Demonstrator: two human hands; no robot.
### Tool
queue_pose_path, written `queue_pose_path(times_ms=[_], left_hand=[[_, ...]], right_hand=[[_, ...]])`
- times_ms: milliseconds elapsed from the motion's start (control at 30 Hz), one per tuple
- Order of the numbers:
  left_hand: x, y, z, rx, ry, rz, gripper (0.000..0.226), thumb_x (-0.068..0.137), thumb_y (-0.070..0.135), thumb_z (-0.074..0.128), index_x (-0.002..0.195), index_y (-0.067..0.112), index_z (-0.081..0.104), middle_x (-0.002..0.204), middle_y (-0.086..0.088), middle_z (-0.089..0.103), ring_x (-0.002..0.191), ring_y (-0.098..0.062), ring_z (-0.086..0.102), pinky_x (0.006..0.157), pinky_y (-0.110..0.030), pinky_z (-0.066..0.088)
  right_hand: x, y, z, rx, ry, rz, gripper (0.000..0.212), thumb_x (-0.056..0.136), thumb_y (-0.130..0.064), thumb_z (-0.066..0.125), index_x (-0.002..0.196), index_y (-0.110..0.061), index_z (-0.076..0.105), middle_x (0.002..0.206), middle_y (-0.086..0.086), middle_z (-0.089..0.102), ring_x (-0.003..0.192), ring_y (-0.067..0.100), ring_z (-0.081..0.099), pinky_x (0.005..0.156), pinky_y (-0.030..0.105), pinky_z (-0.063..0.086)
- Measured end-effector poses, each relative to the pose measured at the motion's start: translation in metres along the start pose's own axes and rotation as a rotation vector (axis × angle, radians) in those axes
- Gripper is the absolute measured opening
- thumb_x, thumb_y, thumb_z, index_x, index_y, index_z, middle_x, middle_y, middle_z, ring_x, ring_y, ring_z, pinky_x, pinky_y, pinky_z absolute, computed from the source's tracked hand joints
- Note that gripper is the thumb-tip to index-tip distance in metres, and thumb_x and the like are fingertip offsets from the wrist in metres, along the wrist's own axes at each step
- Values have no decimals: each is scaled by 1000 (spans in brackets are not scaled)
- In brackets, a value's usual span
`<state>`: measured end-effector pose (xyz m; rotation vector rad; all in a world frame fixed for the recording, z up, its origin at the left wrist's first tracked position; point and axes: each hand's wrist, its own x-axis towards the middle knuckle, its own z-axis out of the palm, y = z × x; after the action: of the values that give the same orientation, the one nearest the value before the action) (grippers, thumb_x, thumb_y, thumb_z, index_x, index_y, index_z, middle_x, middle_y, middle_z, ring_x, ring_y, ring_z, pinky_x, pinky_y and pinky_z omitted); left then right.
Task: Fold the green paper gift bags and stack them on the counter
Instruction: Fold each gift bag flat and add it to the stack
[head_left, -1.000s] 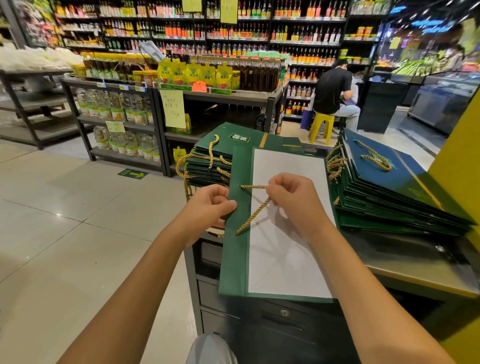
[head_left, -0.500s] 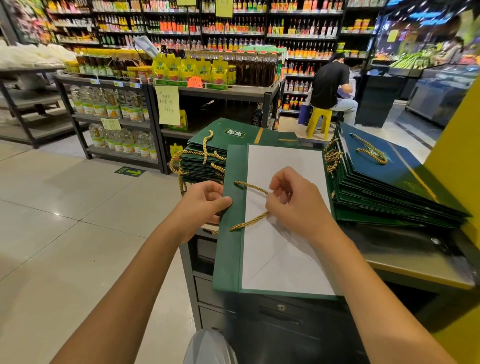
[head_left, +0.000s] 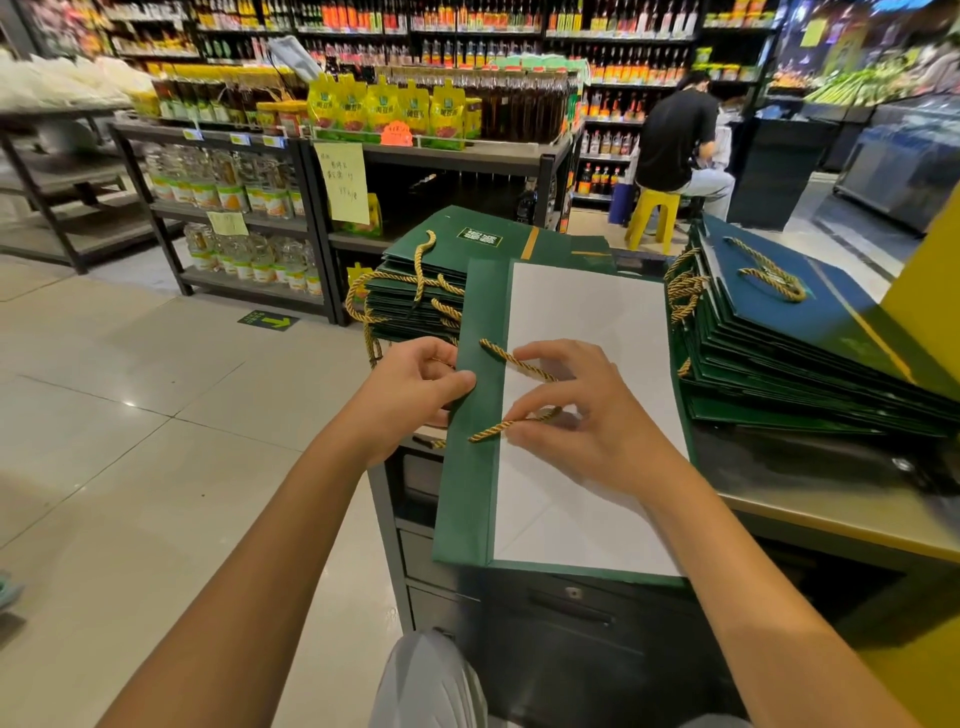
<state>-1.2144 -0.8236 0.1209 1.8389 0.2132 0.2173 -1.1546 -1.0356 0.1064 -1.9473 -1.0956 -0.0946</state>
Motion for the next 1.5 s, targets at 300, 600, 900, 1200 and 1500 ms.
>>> queue_pose_path(times_ms=[300,600,900,1200,1500], left_hand=[[-1,3,1,-24,-5,-4,9,98,12,64,107,10,64,78,3,75,75,-8,74,59,-19,56],[-2,4,1,-49,-11,-4,8,98,11,64,105,10,65,82,-1,76,77,-11,75,60,-20,56],[-2,4,2,-57,15,-8,3,98,10,64,100,9,66,84,-6,73,75,-8,74,58,-21,56],[-8,3,4,-57,89,-10,10,96,13,68,91,5,68,89,-12,75,77,-13,75,60,-21,58],[-32,23,-7,-288,184,76,17,95,19,68,101,4,73,95,-10,78,89,-24,74,76,-32,59]], right_hand=[[0,-8,-10,173,-55,150,15,84,-18,81,74,-29,78,132,-23,55,135,2,42,103,20,35],[1,-8,-10,144,-2,161,10,84,-22,81,75,-27,79,124,-24,60,127,-1,48,93,8,37],[-31,7,-38,-268,287,129,10,86,-24,78,96,-23,75,112,-10,63,111,11,57,95,30,49],[-70,1,-64,-288,438,580,29,89,-43,73,100,-16,71,71,0,66,69,22,64,69,46,60],[-50,-35,-80,24,531,472,8,92,-27,73,87,-23,69,58,8,60,52,9,51,61,24,51]])
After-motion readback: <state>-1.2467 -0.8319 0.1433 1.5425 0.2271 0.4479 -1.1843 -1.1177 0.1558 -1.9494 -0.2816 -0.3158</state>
